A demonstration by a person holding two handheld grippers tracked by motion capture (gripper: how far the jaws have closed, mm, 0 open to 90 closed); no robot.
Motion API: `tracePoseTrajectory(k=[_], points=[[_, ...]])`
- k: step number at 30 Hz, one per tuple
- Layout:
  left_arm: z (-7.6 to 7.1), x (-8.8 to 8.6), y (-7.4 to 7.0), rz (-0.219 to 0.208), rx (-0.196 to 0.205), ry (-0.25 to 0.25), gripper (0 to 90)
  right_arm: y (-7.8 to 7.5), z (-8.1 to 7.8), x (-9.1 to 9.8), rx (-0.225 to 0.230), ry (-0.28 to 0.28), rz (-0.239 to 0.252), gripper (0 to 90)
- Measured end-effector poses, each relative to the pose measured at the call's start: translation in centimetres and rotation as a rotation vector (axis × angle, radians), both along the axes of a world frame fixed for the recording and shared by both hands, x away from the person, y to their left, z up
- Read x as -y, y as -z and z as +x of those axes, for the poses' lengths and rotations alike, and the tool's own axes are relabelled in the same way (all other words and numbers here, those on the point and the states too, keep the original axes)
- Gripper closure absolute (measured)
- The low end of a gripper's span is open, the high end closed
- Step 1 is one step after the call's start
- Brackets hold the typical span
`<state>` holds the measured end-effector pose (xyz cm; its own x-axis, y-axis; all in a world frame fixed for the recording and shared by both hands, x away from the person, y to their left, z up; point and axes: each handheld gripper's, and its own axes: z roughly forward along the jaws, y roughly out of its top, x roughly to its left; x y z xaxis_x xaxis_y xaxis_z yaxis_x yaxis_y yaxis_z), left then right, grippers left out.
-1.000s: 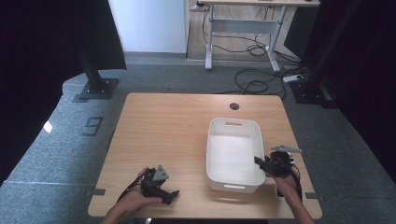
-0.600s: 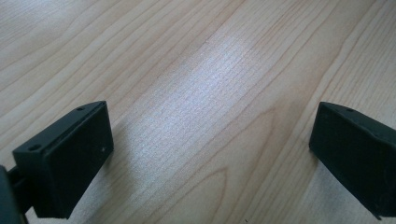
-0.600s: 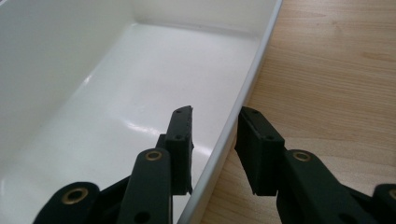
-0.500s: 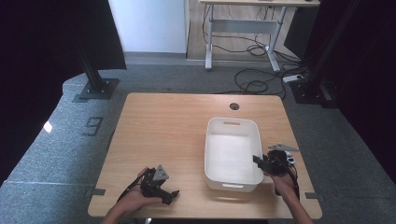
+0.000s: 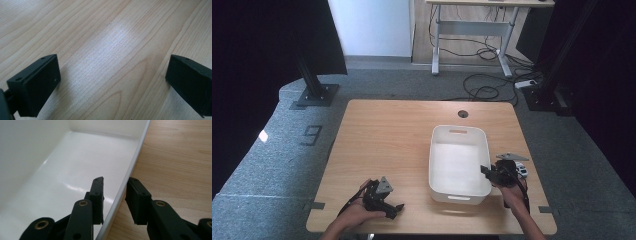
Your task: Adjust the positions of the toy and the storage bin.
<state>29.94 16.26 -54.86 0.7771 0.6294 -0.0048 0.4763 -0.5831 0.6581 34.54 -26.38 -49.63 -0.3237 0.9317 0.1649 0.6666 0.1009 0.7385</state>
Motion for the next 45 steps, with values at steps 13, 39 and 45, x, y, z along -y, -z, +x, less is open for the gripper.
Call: tracePoseTrajectory(k=[13,39,45], points=[[0.0,0.0,0.0,-0.001,0.0,0.0,0.0,0.0,0.4,-0.7,-0.007,-0.003,0.002,67.3],[0.0,0.0,0.0,-0.001,0.0,-0.001,0.0,0.0,1.2,-2.7,-0.006,-0.016,0.005,67.4],[0.0,0.0,0.0,-0.001,0.0,-0.001,0.0,0.0,1.3,-2.9,-0.007,-0.02,0.006,67.4]])
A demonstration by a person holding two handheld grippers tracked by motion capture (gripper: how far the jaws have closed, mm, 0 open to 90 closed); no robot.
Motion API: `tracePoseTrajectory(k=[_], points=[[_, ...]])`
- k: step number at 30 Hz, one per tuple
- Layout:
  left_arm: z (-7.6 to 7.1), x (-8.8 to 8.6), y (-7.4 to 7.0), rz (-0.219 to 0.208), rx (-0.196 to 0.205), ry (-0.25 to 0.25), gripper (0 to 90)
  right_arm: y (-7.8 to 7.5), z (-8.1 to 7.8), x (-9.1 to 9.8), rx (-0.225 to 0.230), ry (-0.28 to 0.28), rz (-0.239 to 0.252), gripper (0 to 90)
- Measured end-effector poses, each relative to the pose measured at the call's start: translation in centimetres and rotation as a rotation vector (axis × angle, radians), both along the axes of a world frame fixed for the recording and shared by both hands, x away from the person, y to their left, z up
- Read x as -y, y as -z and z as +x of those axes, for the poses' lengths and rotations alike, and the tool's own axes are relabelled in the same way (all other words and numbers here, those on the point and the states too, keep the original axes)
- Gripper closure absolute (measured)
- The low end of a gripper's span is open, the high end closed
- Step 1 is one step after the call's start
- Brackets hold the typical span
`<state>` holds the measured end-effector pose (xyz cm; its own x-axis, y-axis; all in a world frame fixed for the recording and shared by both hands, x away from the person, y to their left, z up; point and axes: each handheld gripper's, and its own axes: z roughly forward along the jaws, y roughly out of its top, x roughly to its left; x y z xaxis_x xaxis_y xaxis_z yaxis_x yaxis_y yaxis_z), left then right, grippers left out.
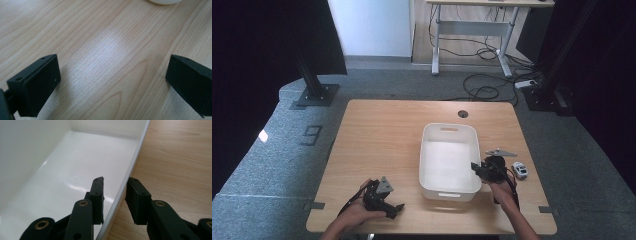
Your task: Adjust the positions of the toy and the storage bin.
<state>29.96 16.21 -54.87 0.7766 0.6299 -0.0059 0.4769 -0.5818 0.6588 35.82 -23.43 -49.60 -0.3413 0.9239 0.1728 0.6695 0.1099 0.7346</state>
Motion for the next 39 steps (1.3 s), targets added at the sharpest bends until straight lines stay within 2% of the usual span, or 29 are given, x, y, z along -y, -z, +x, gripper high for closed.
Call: tracePoseTrajectory(k=[16,39], points=[[0.0,0.0,0.0,0.0,0.0,0.001,0.0,-0.1,0.5,-1.8,-0.005,-0.003,-0.01,67.9],[0.0,0.0,0.0,0.001,0.0,0.001,0.0,-0.1,1.2,-3.8,-0.015,-0.011,0.008,68.1]])
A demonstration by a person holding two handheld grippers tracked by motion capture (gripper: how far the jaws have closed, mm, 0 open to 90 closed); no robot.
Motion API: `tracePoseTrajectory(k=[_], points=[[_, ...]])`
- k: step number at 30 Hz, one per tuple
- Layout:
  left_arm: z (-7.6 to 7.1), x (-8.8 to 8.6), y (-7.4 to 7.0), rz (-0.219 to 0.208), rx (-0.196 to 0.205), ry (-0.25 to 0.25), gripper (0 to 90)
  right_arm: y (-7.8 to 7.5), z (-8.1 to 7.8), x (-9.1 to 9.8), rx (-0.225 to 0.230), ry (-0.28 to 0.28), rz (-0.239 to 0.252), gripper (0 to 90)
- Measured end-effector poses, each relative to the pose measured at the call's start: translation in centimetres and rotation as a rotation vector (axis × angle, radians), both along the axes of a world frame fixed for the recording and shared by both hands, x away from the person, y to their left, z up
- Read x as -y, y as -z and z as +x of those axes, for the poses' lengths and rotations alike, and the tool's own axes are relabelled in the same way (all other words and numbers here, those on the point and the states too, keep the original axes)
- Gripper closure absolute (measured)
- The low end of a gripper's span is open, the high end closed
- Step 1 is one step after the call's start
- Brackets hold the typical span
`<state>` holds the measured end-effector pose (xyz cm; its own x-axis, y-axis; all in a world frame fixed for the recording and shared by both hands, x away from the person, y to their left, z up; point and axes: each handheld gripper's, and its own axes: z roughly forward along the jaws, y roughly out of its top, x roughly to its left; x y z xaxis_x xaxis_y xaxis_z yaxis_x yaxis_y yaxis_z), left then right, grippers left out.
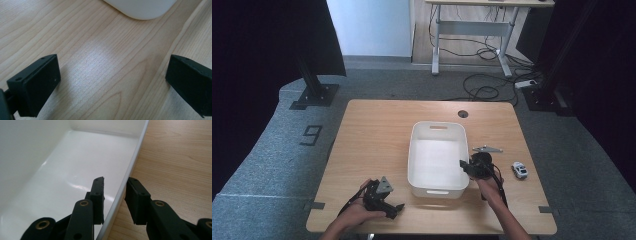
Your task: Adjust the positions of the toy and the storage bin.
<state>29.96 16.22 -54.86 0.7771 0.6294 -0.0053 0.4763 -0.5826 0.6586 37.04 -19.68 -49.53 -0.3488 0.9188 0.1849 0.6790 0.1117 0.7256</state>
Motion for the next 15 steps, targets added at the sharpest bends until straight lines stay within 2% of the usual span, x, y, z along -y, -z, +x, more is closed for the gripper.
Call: tracePoseTrajectory(k=[15], points=[[0.0,0.0,0.0,0.0,0.0,0.0,0.0,0.0,0.7,-1.4,-0.004,-0.016,-0.002,68.2]])
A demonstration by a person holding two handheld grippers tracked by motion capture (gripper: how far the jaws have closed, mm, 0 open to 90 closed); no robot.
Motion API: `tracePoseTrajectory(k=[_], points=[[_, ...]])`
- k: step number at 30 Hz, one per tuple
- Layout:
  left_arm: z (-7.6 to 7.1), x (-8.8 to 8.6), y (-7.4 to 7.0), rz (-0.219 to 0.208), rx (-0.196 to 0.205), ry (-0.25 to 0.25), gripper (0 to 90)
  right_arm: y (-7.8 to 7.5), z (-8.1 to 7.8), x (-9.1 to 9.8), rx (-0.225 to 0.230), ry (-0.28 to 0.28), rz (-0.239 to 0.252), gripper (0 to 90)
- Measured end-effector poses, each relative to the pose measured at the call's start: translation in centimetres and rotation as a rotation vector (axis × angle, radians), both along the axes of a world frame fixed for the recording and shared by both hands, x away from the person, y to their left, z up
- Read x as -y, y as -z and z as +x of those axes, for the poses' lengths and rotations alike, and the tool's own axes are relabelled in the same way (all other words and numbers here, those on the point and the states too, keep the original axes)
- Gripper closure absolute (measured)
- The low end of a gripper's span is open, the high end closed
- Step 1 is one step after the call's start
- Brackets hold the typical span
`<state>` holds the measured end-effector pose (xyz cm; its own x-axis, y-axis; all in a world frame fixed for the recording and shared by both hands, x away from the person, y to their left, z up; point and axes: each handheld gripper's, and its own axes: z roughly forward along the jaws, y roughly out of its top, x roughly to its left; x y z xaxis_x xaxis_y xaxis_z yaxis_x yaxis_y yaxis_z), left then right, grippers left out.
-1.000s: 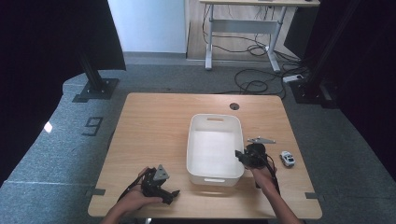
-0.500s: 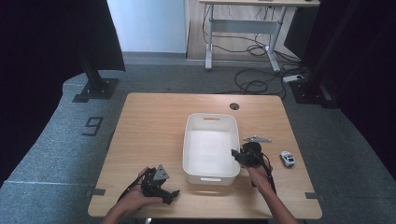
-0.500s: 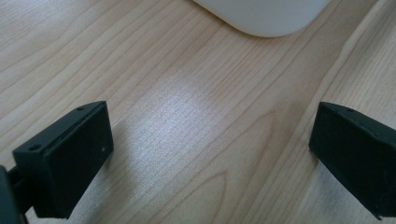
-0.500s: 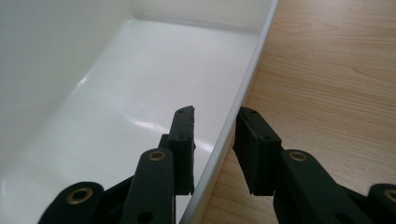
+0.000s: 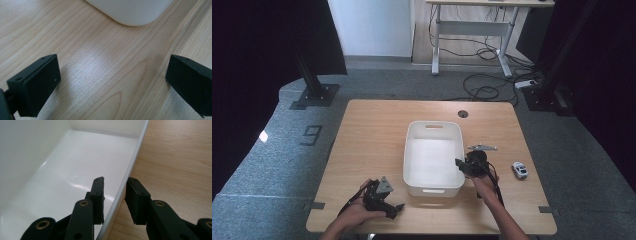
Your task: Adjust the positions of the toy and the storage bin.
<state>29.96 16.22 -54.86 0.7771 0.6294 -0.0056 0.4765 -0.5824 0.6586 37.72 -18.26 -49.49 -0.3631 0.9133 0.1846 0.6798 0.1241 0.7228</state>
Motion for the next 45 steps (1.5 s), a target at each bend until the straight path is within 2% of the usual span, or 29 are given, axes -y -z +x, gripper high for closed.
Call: tracePoseTrajectory(k=[8,18,21,26,34,39,45], points=[[0.0,0.0,0.0,-0.001,-0.001,-0.001,0.0,0.0,0.4,-0.8,-0.004,-0.005,-0.003,68.3],[0.0,0.0,0.0,-0.001,0.0,0.0,0.0,0.0,0.3,-0.9,0.007,-0.009,-0.009,67.3],[0.0,0.0,0.0,-0.002,0.0,0.001,0.1,-0.1,0.0,-0.7,0.04,-0.037,-0.005,58.7],[0.0,0.0,0.0,0.0,0.0,-0.001,0.1,-0.7,-0.8,0.4,0.135,-0.045,0.016,43.1],[-0.1,-0.1,0.0,-0.001,-0.001,-0.003,0.1,-1.8,-2.7,3.4,0.218,-0.05,0.043,33.5],[-0.1,-0.1,0.0,-0.002,0.0,-0.003,0.1,-2.1,-3.5,5.3,0.232,-0.05,0.067,32.1],[-0.1,-0.1,0.0,-0.001,0.0,-0.001,0.1,-1.9,-4.5,7.3,0.236,-0.047,0.049,31.6]])
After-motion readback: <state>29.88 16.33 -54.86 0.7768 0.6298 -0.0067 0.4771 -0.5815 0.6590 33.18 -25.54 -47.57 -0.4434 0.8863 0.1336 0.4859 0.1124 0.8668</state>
